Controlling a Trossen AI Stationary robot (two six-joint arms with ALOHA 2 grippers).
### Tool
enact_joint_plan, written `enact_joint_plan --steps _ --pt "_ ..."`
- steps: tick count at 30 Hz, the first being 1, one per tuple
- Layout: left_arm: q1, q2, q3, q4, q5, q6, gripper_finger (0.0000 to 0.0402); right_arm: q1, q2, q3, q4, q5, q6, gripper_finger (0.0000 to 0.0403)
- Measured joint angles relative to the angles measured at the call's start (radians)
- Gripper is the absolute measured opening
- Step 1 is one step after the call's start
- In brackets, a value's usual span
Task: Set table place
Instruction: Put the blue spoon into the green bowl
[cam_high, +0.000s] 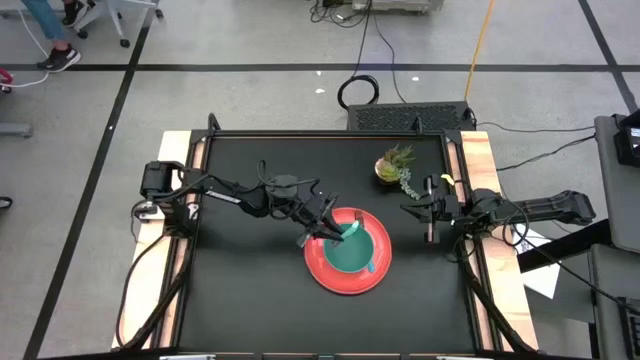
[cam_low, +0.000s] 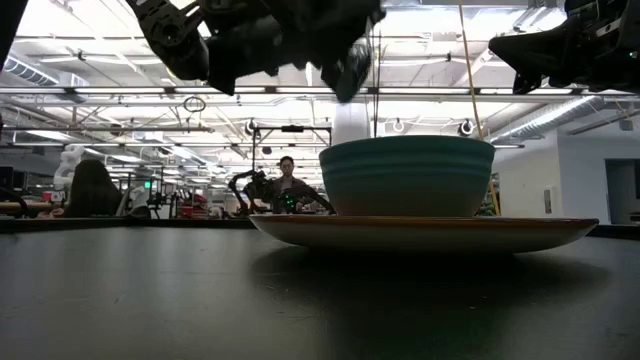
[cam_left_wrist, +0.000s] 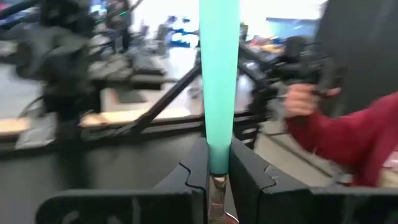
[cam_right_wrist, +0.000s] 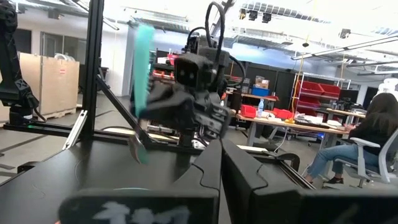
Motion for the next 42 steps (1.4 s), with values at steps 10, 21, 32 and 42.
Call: enact_joint_plan --steps 10,21,32,42 --pt "-0.022 0.0 0.007 -0.037 -0.129 0.037 0.0038 0.0 0.0 0.0 0.021 0.0 0.018 0.0" --pt "-0.047 0.044 0.134 -0.133 -0.071 0.074 0.0038 0.0 0.0 0.0 0.03 0.0 0.019 0.0" --pt "-0.038 0.246 0.361 -0.279 -0.036 0.088 0.0038 0.0 0.007 0.0 0.036 0.0 0.021 0.0" --pt "-0.038 0.315 0.391 -0.324 -0.126 0.104 0.0038 0.0 0.008 0.0 0.037 -0.003 0.02 0.0"
